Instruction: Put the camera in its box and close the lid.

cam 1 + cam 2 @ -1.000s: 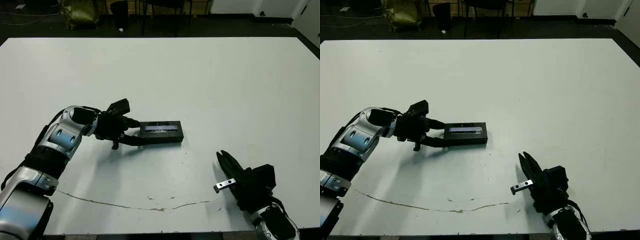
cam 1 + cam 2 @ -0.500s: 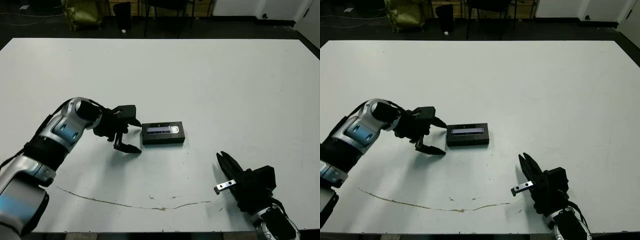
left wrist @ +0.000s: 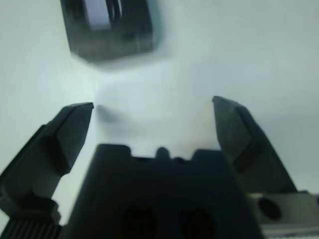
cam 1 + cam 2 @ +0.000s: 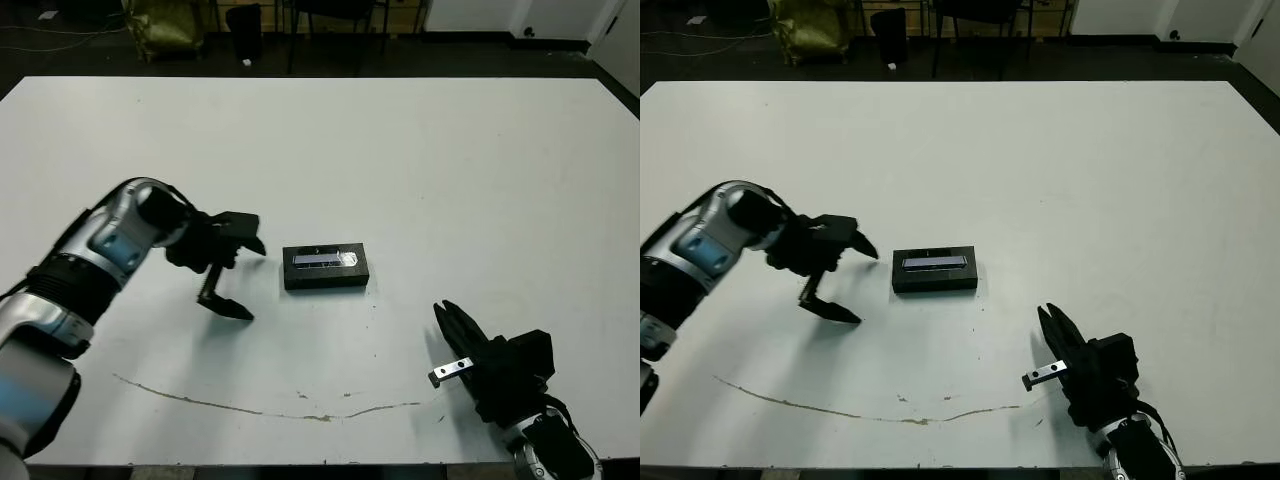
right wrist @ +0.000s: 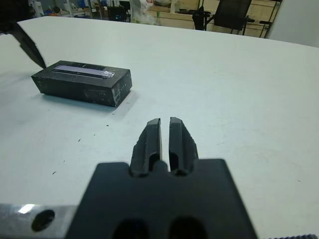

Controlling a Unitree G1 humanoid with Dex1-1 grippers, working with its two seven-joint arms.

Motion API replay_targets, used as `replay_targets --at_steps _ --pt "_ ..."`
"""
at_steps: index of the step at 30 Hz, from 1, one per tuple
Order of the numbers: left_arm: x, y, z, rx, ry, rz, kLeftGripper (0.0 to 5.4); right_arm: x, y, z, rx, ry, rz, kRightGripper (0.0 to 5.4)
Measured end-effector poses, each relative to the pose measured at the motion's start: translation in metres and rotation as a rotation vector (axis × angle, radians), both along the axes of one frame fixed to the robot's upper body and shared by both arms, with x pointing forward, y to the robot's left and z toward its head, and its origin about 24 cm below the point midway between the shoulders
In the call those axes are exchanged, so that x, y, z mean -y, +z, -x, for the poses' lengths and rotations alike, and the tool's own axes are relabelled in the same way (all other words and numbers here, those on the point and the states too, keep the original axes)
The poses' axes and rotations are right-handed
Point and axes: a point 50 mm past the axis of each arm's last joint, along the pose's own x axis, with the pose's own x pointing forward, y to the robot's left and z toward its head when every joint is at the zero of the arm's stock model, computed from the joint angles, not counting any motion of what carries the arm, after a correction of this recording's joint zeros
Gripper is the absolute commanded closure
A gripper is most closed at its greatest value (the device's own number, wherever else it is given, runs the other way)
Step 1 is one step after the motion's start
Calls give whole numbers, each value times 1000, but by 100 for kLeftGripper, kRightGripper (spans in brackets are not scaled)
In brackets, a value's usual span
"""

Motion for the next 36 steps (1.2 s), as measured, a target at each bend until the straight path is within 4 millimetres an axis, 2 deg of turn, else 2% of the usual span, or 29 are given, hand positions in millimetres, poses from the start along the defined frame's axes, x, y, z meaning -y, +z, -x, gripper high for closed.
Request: replay_targets --at_steps 4,8,12,16,21,24,30,36 --pt "-28 6 7 86 170 -2 40 0 0 0 -17 -4 -2 540" --pt "-51 8 17 184 390 60 134 0 0 0 -18 -3 -1 540" --pt "-53 19 24 315 526 207 229 0 -2 1 -10 6 1 540" --pt "-28 38 32 445 644 484 330 1 -5 0 -17 8 1 540" --pt "12 46 52 535 804 724 454 2 -6 0 -21 18 -9 540" --pt "39 47 61 526 913 838 528 2 -7 -1 -22 17 -10 540" --pt "89 36 76 428 1033 936 538 1 -5 -1 -2 22 -21 540" --pt "129 10 83 353 1153 962 538 0 -5 -1 1 16 -22 540"
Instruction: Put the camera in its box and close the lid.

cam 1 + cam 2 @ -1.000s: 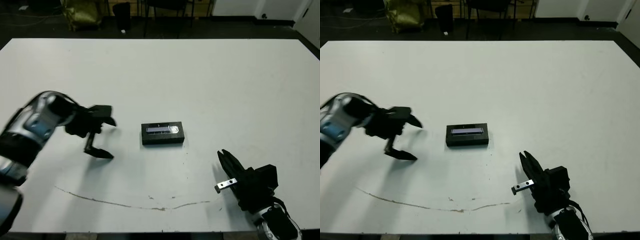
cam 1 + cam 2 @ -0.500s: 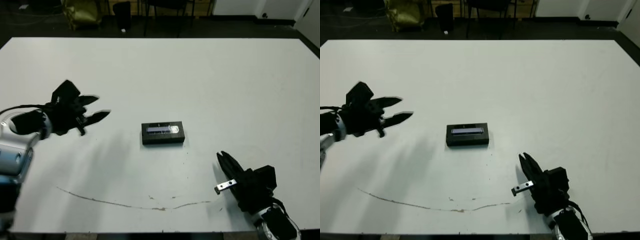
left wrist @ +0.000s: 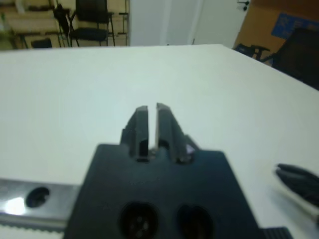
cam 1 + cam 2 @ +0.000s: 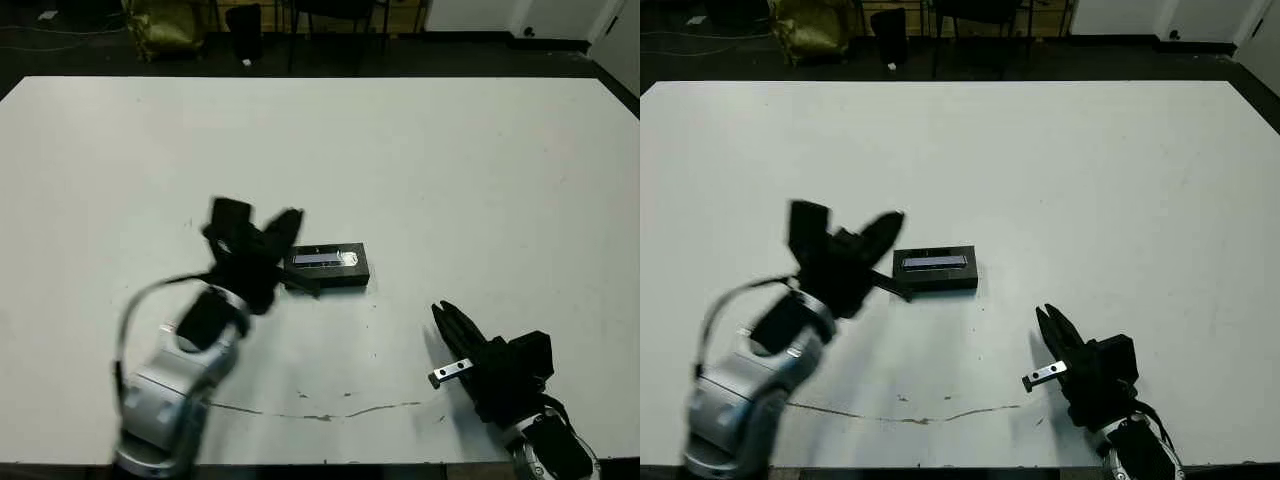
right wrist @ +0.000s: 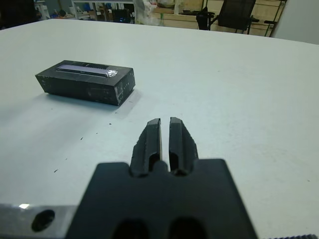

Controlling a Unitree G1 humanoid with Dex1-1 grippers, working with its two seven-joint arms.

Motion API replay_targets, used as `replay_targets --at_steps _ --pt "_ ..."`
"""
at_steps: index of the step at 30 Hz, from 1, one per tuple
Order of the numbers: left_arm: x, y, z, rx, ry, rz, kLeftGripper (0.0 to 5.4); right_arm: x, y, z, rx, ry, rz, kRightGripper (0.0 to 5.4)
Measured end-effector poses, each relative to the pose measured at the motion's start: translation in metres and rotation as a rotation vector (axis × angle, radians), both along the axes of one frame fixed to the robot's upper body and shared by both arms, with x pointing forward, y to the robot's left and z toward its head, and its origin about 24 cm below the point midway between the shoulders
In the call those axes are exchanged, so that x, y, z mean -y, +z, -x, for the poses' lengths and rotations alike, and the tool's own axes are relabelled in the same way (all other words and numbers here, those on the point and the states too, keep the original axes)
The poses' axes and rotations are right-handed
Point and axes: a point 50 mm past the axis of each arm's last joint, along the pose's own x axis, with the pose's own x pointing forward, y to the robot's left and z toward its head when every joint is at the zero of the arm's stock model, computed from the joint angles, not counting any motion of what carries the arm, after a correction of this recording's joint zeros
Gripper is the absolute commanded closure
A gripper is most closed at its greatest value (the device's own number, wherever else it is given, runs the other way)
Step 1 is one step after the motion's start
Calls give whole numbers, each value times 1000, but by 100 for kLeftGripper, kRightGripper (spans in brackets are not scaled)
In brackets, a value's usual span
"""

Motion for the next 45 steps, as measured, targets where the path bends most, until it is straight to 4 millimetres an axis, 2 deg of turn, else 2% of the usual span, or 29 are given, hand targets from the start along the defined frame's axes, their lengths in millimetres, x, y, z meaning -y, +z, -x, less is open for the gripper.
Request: replay_targets --at_steps 3,10,20,25,33,37,42,45 --pt "11 -17 -1 -35 8 -18 538 -1 0 0 0 -2 -3 540" --pt "18 -50 -8 -34 48 -90 538 -4 1 0 3 3 -11 540" --pt "19 -67 -9 -8 76 -120 538 -4 0 1 -2 0 -16 540" --pt "18 -68 -5 -17 71 -122 538 -4 1 1 1 0 -17 540" --pt "20 -66 14 -87 16 -119 538 -5 2 1 3 1 -13 540" --pt "18 -63 15 -99 12 -121 538 -5 1 1 4 1 -22 540" --pt "8 -56 9 -52 31 -88 538 -5 1 1 7 0 -23 540" --pt "-10 -39 5 51 53 -42 538 -5 2 1 15 -2 -25 540"
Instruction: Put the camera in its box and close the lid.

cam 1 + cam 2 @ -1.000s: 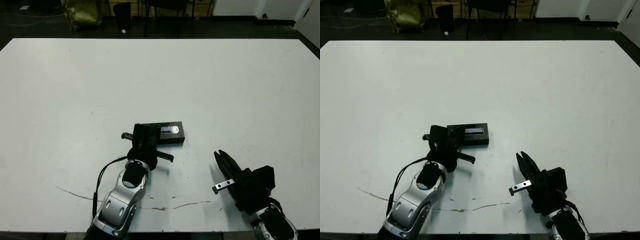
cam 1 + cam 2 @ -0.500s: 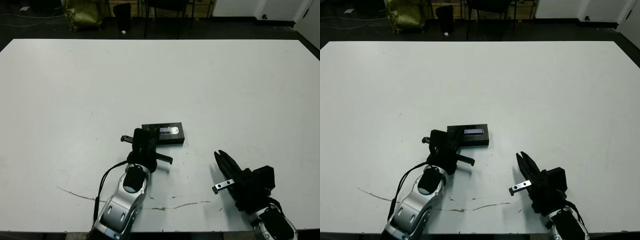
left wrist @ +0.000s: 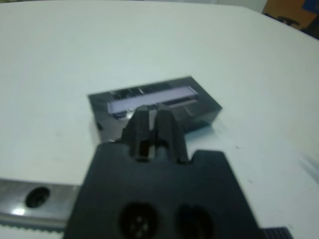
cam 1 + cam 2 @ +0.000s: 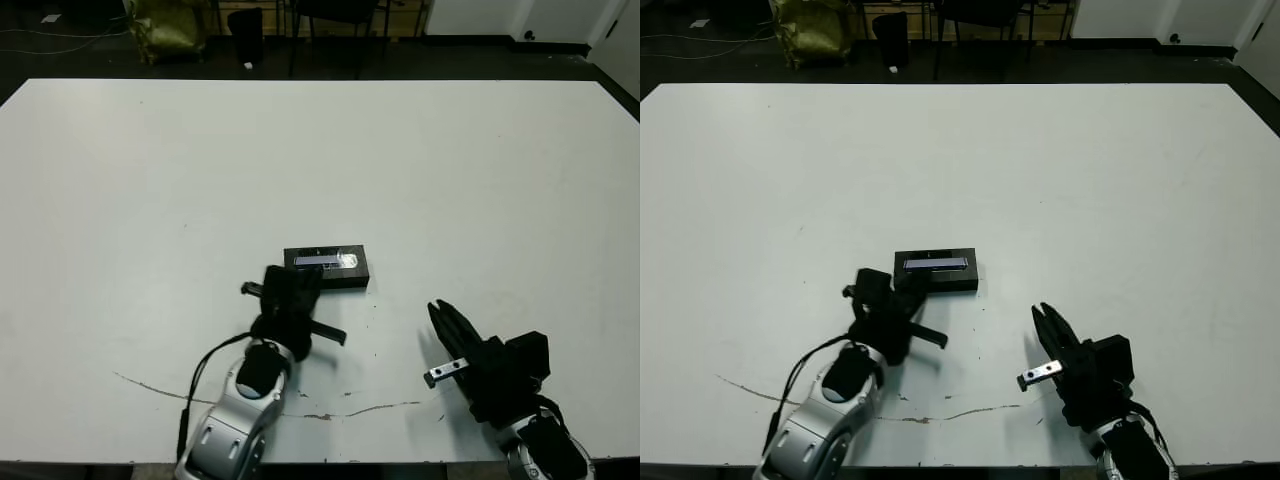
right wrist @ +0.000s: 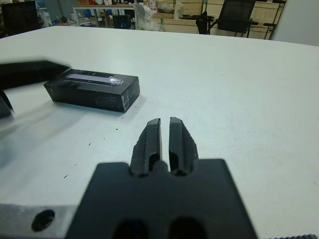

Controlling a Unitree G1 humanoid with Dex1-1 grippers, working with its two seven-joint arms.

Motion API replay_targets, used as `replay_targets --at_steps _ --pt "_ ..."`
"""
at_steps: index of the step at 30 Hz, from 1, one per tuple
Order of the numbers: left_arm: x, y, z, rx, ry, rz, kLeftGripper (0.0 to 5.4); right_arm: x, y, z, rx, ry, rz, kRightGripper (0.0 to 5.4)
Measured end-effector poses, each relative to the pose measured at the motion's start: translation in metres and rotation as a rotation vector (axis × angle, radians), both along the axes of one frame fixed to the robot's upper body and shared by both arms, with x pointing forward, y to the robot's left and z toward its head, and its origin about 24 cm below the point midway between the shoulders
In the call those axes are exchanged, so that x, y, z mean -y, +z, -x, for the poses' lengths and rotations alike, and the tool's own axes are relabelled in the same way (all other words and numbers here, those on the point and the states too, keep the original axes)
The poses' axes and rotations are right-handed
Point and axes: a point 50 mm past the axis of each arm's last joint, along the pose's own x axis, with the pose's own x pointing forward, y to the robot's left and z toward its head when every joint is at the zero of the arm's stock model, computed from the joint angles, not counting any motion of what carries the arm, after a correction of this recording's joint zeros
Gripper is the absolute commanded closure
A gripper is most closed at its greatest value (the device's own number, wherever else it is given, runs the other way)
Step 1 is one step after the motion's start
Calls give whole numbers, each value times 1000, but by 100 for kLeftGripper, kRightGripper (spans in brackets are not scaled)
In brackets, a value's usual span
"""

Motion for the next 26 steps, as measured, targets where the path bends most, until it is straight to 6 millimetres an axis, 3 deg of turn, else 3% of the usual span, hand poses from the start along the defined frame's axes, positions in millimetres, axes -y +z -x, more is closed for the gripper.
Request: replay_targets --at_steps 5,10,16,21,26 --pt "-38 31 8 210 29 65 538 6 14 -2 112 -20 -23 540" --pt "-86 39 15 278 159 89 538 12 41 -15 245 -25 -52 540" --pt "-131 42 15 287 347 94 538 10 73 -50 318 -61 -62 540" --pt "-138 30 10 211 423 65 538 5 88 -83 312 -157 -32 540" --pt "-131 26 4 175 445 63 538 -1 82 -103 244 -193 11 540"
